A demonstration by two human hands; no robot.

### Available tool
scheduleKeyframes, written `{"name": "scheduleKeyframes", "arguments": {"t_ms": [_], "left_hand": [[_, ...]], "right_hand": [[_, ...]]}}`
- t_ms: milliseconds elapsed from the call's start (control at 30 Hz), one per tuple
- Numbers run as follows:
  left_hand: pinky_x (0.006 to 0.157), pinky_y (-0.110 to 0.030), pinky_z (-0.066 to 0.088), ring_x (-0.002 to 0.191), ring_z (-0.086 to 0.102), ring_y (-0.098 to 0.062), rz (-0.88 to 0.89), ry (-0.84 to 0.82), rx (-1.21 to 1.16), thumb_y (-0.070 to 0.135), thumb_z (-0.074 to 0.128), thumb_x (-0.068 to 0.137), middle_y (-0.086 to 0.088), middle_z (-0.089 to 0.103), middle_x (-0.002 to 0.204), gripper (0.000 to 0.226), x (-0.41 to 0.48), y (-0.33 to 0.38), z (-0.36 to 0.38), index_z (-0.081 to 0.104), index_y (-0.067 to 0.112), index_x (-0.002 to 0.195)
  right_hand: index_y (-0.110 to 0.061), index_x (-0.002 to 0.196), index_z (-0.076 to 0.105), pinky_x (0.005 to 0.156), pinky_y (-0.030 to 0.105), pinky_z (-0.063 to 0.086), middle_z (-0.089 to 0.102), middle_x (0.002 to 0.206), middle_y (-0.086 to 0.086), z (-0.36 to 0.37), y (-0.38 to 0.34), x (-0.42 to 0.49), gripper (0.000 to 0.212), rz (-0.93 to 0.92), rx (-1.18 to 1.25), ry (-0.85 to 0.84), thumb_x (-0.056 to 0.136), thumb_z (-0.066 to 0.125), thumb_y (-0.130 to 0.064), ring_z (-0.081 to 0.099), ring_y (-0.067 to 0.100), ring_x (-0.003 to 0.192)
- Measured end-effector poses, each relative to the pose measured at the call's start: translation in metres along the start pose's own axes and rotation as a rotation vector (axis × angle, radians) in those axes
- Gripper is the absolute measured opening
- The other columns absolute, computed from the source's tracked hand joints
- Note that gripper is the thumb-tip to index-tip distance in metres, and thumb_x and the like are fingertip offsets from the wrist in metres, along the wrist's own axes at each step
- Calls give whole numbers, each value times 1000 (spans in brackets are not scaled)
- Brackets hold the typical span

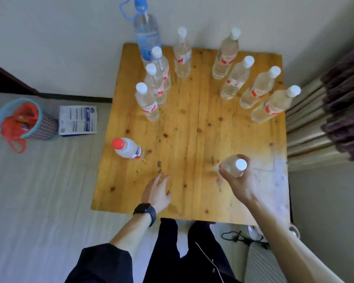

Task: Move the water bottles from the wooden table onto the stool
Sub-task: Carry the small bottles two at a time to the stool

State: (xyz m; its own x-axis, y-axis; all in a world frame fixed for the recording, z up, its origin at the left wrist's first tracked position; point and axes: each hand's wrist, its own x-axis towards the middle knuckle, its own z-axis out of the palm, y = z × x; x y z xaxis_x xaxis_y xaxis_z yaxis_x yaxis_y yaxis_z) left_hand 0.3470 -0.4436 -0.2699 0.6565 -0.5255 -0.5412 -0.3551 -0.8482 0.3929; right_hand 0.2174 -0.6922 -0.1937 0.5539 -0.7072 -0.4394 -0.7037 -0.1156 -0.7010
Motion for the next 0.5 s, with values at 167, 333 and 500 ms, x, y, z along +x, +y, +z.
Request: {"name": "scheduleKeyframes", "arguments": {"t_ms": [167,333,500], "left_hand": [[83,-34,49,112,57,-26,-286,174,-319,37,66,91,-11,54,132,51,-14,-57,-54,48,21,136],[98,-37,47,124,52,-28,-301,373,-563,52,73,82,-12,49,138,81,-9,-72,-100,36,19,146],[96,-23,39,126,48,-15,-122,458,-685,52,80,77,2,51,138,86,4,-57,-130,38,23,146]], "right_hand": [[-36,126,38,70,26,50,62,102,-14,70,-49,-2,65,-75,-1,-183,79,83,-39,65,9,95],[-42,131,38,52,12,41,64,106,-3,112,-92,-9,64,-108,-156,-325,81,78,-41,62,12,83],[-45,132,38,65,24,43,60,123,-3,125,-105,-10,67,-171,-275,-331,79,77,-46,61,23,97]]}}
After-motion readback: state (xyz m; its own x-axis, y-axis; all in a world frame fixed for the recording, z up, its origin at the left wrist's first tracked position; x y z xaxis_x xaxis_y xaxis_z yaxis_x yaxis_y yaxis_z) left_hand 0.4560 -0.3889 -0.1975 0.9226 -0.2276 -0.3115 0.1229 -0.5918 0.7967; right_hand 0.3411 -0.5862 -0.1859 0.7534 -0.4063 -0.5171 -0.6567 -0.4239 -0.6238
